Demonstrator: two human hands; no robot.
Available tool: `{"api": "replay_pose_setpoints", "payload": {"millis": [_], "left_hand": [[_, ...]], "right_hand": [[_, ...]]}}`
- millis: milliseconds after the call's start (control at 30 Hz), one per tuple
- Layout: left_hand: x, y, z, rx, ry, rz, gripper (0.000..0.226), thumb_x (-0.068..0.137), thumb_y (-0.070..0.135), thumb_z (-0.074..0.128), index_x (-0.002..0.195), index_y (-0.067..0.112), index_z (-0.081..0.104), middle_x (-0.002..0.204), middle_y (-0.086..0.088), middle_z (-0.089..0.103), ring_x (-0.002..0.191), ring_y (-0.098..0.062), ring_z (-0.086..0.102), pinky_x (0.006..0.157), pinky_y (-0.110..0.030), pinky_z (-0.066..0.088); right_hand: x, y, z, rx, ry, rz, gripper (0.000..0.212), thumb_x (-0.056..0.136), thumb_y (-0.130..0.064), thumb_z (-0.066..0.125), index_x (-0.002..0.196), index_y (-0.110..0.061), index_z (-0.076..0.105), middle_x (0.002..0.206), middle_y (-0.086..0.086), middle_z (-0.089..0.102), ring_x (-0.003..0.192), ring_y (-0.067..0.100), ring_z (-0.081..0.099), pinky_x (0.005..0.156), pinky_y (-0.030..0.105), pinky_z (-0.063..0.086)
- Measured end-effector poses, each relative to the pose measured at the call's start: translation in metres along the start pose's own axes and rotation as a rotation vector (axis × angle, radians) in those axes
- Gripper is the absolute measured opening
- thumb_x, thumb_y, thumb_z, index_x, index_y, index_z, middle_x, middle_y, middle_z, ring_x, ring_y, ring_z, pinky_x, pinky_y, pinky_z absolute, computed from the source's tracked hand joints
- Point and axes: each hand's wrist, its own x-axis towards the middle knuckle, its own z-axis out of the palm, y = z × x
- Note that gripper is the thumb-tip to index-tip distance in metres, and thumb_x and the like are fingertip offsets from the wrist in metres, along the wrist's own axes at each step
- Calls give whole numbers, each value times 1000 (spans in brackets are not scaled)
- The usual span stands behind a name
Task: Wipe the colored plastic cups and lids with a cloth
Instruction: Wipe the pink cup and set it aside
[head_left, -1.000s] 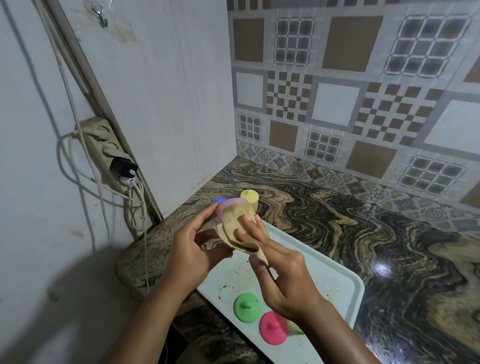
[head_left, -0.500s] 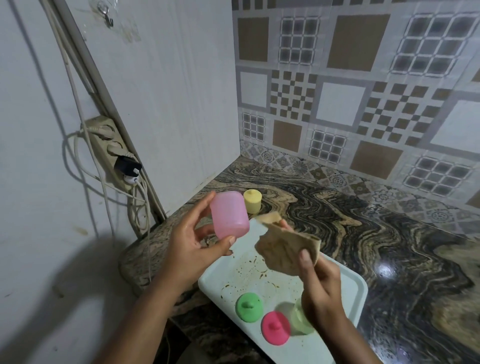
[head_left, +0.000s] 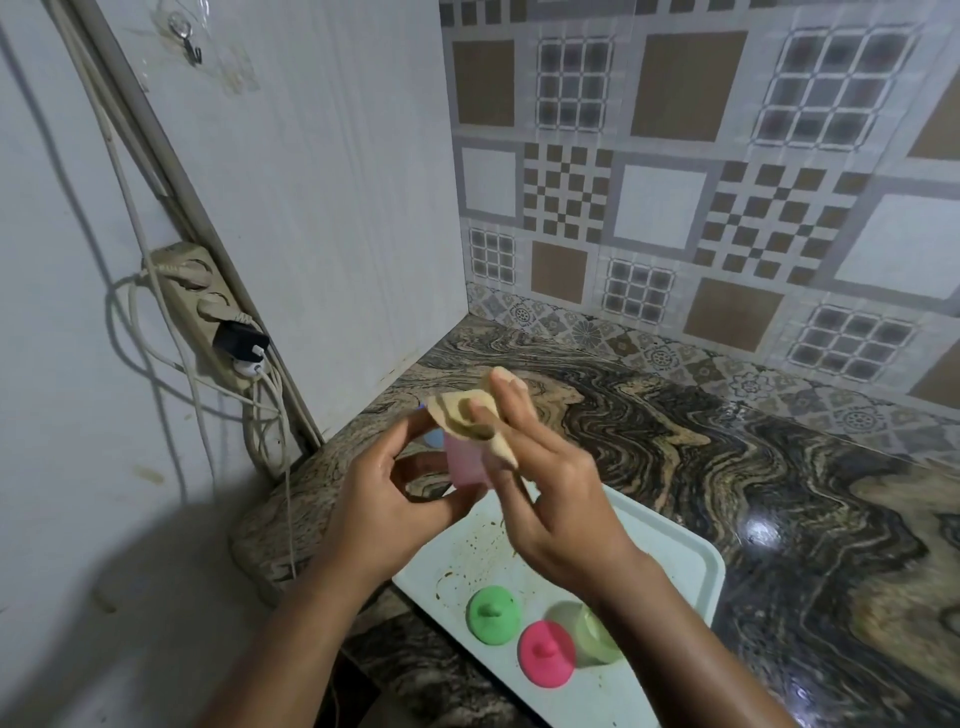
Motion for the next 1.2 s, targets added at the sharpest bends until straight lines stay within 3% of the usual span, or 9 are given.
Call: {"api": "replay_pose_setpoints", "payload": {"millis": [200, 433, 567, 633, 733, 833, 1000, 1133, 1200], "left_hand": [[1, -5, -5, -53, 44, 23, 68, 67, -3, 88, 129, 13, 63, 118, 1, 74, 100, -17, 75, 86, -29, 60], [6, -10, -7, -133, 68, -26, 78, 53, 20, 95, 121, 37, 61, 121, 21, 71, 104, -8, 72, 83, -26, 59], [10, -14, -5, -141, 73, -22, 79, 59, -7, 85, 121, 35, 61, 127, 14, 69, 101, -8, 73, 78, -27, 59], [13, -13, -6, -144, 93, -3, 78, 58, -1, 87, 122, 33, 59, 126, 15, 68, 106, -5, 70, 79, -25, 58], [17, -9, -12, -161, 106, 25, 77, 58, 16, 91, 126, 30, 57, 130, 7, 64, 119, -17, 66, 83, -44, 61], [20, -5, -16, -186, 70, 28, 78, 65, 4, 89, 130, 32, 56, 133, 6, 62, 121, -30, 64, 76, -59, 61], [19, -3, -10, -194, 22, 31, 83, 71, -14, 82, 138, 23, 53, 136, 3, 60, 109, -23, 69, 69, -55, 62], [18, -3, -3, -107, 2, 44, 82, 70, -14, 83, 139, 18, 51, 137, 0, 60, 107, 0, 67, 86, -26, 57], [18, -1, -1, -74, -25, 44, 82, 71, -9, 85, 139, 22, 52, 137, 2, 62, 109, -2, 68, 90, -26, 55]], "right_hand": [[-15, 0, 7, 45, -43, -48, 42, 106, -15, 44, 144, 0, 53, 161, 19, 36, 152, 37, 28, 124, 50, 28], [-41, 3, 8, 82, -56, -71, 42, 102, -8, 46, 142, 0, 53, 158, 18, 40, 151, 37, 32, 123, 46, 31], [-55, 11, 4, 75, -57, -35, 41, 106, -19, 42, 141, -3, 56, 156, 12, 46, 148, 32, 39, 119, 42, 38], [-63, 16, 1, 57, -57, -16, 40, 107, -21, 43, 138, -4, 60, 153, 12, 50, 146, 30, 43, 117, 43, 42], [-75, 25, 0, 95, -4, 106, 34, 103, -16, 48, 127, -5, 70, 146, 7, 59, 141, 23, 51, 104, 48, 53], [-75, 27, -1, 256, 150, 319, 32, 101, -12, 47, 114, -7, 76, 139, -7, 65, 132, 18, 60, 88, 51, 59], [-42, 14, -11, 539, 344, 429, 34, 103, -24, 47, 116, -11, 76, 136, 0, 67, 124, 23, 64, 95, 56, 54], [-9, 0, -17, 532, 387, 316, 32, 101, -29, 48, 112, -33, 77, 133, 3, 68, 121, 25, 63, 94, 58, 54], [5, -4, -18, 436, 380, 248, 33, 103, -20, 45, 112, -31, 75, 130, -4, 71, 113, 12, 64, 90, 45, 53]]}}
